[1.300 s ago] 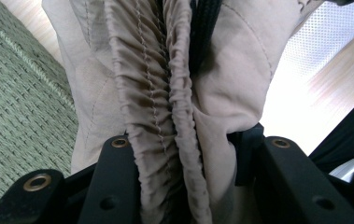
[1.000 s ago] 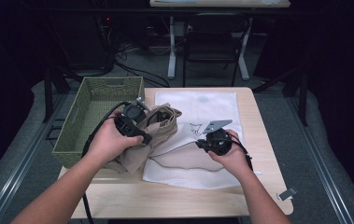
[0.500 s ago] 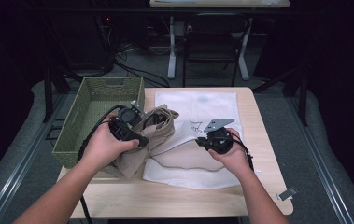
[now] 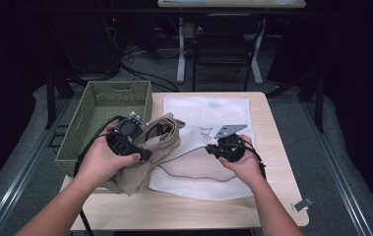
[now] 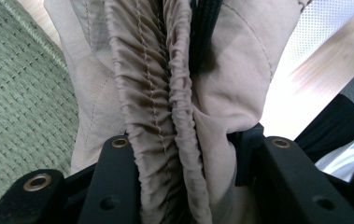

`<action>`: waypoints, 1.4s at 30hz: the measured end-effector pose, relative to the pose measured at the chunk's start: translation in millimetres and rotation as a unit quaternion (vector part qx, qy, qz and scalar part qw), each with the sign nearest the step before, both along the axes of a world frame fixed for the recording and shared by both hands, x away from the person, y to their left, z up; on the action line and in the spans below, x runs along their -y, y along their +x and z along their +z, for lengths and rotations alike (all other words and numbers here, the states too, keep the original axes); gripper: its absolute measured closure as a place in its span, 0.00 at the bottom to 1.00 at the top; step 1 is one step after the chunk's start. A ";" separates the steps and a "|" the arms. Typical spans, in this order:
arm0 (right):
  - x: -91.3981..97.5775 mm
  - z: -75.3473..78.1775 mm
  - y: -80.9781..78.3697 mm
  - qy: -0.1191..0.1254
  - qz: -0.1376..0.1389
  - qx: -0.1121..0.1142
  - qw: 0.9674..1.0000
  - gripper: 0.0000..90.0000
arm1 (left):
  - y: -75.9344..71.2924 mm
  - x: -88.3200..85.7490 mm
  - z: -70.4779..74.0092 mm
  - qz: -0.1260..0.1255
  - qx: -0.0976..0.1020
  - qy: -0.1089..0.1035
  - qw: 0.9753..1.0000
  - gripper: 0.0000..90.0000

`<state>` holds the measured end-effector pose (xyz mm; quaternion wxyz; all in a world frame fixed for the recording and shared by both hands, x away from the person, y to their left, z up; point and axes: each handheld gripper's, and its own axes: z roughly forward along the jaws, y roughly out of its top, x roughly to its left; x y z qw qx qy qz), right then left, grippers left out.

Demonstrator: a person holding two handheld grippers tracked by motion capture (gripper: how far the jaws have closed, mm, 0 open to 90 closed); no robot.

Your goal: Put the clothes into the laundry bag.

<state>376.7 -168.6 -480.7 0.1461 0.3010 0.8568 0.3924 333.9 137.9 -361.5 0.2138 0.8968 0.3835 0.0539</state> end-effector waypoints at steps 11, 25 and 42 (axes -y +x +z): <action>-0.8 -0.8 0.3 -0.004 -0.001 0.004 1.000 0.96 | -16.4 -2.8 -1.2 -0.010 0.003 -0.008 1.000 0.70; -2.0 -2.7 -0.3 -0.006 0.001 0.002 1.000 0.96 | -31.0 -3.3 -14.8 -0.024 0.002 -0.022 0.999 0.70; -1.6 -2.1 -0.9 -0.005 0.000 0.006 1.000 0.96 | -43.6 -0.6 -36.2 -0.032 -0.006 -0.028 0.999 0.70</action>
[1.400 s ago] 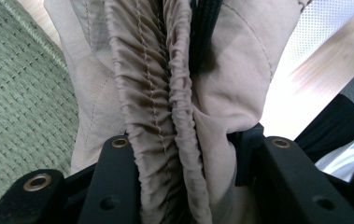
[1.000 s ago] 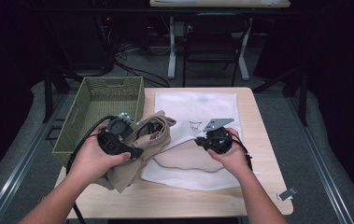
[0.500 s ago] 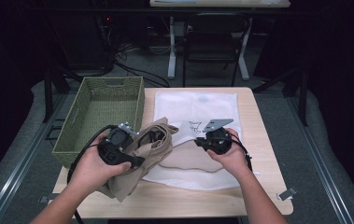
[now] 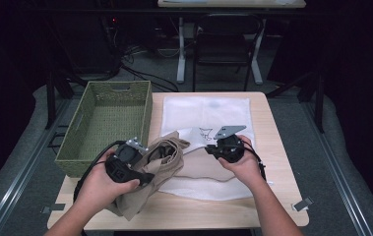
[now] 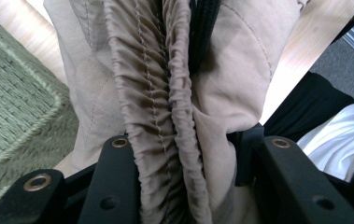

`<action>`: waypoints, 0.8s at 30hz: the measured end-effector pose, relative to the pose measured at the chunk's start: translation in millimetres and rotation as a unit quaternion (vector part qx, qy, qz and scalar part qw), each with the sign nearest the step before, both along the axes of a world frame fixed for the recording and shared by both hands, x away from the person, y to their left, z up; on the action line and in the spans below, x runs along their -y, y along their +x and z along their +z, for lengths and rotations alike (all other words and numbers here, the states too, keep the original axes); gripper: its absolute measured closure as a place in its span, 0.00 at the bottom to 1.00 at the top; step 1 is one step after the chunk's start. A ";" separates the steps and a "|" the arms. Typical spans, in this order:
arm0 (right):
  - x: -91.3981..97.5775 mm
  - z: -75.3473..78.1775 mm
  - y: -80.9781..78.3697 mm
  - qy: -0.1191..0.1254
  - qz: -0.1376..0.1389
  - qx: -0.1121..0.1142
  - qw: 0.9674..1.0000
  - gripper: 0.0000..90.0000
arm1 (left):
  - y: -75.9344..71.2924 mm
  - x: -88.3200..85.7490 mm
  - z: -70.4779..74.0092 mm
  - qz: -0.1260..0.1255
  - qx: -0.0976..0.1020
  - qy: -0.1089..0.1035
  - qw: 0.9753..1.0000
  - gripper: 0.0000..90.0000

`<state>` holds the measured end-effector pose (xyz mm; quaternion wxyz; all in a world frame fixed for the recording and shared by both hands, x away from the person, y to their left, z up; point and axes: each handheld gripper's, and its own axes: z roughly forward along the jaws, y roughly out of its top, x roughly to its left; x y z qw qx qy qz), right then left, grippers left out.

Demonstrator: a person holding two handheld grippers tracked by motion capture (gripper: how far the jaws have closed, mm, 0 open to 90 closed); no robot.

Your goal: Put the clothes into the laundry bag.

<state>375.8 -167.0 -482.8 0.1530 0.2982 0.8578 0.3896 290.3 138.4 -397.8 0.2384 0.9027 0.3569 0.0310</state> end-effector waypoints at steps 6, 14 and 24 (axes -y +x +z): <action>-0.4 -0.5 0.1 -0.001 0.002 0.000 1.000 0.96 | -1.9 2.8 -7.6 -0.004 -0.003 0.000 1.000 0.70; -0.6 -0.6 0.0 -0.001 0.001 0.000 1.000 0.96 | -4.2 7.5 -15.4 -0.014 -0.009 0.006 1.000 0.70; -1.4 -0.7 -0.6 -0.002 0.001 0.001 1.000 0.96 | -5.4 14.1 -25.2 -0.024 -0.015 0.009 1.000 0.70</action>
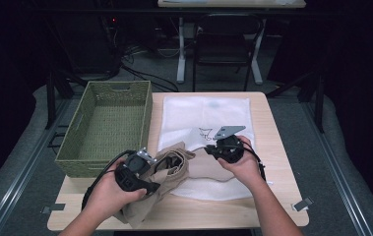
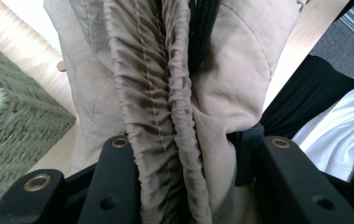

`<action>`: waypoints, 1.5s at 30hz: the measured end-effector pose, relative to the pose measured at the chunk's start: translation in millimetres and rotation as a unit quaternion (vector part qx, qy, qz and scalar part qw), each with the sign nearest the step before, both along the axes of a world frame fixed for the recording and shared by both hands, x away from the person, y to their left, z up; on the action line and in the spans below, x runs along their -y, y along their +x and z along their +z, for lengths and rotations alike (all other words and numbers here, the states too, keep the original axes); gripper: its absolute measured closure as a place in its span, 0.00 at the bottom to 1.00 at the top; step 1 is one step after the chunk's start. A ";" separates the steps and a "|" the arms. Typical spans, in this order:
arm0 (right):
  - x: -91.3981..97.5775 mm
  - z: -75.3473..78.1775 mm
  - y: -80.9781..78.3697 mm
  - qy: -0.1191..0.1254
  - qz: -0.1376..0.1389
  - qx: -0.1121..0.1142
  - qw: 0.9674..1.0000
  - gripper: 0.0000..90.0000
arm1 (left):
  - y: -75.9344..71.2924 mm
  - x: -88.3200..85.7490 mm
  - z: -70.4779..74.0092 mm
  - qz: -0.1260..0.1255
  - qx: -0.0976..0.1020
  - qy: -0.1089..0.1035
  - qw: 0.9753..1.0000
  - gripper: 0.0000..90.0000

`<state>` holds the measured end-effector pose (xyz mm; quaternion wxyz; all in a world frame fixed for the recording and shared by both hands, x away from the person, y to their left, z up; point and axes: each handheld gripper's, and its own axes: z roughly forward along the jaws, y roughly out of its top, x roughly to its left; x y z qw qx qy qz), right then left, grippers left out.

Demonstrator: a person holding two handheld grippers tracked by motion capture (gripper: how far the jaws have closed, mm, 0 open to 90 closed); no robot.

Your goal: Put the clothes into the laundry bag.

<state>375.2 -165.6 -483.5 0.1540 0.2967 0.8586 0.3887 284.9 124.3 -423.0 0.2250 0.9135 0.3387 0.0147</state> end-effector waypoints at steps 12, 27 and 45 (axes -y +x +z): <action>-0.6 0.1 -0.3 0.000 0.002 0.001 1.000 0.96 | -1.0 12.3 -13.7 -0.014 -0.010 -0.001 1.000 0.70; -1.1 0.3 -0.4 0.001 0.003 0.003 1.000 0.96 | -1.9 21.8 -25.4 -0.031 -0.017 -0.001 0.999 0.70; -0.7 0.9 -0.3 0.003 0.001 0.004 1.000 0.96 | -6.8 31.5 -37.9 -0.048 -0.033 -0.005 0.998 0.70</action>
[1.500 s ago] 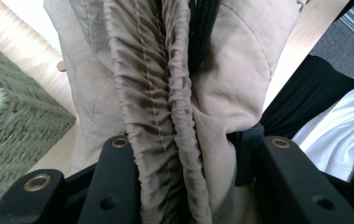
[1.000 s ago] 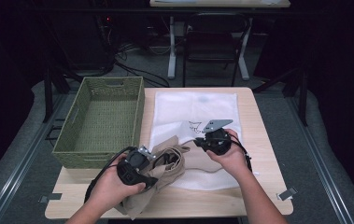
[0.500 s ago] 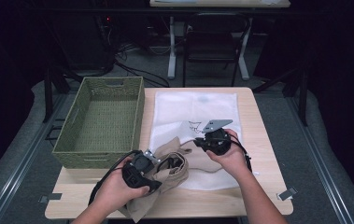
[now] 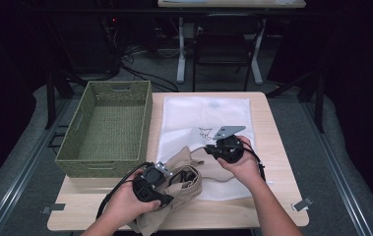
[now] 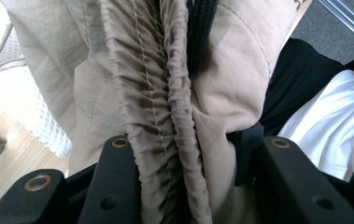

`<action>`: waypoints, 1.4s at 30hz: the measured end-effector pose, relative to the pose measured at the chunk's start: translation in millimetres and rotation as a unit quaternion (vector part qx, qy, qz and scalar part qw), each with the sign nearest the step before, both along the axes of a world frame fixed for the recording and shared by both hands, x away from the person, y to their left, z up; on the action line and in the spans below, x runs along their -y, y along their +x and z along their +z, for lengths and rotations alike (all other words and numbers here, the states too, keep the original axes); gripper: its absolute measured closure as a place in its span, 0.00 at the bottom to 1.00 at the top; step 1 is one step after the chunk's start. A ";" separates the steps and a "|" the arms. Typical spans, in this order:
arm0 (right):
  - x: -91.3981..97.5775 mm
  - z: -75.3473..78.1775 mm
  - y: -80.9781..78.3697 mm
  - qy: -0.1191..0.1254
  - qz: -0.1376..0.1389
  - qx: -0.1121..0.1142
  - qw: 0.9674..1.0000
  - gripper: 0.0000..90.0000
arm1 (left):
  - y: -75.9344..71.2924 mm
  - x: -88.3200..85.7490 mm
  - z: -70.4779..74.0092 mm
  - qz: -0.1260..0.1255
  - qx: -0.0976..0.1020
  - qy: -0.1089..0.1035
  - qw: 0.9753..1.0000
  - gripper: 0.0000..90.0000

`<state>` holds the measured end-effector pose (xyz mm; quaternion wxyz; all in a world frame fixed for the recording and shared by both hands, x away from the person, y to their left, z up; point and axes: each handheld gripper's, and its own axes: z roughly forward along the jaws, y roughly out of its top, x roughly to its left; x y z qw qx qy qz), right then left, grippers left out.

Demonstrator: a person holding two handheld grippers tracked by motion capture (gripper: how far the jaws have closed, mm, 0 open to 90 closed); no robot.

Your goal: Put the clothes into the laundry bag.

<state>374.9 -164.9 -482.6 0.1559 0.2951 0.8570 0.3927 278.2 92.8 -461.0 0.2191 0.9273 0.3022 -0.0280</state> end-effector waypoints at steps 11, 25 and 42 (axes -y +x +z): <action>-0.3 0.2 -0.4 0.001 -0.001 0.000 1.000 0.96 | 4.3 15.3 -8.3 -0.017 -0.004 -0.003 1.000 0.70; -0.1 1.2 -0.7 0.007 -0.004 0.005 1.000 0.96 | 9.4 22.6 -25.4 -0.018 -0.009 -0.001 1.000 0.70; -1.4 6.2 0.1 0.006 -0.003 0.009 1.000 0.96 | 9.4 22.6 -30.6 -0.016 -0.008 -0.004 1.000 0.70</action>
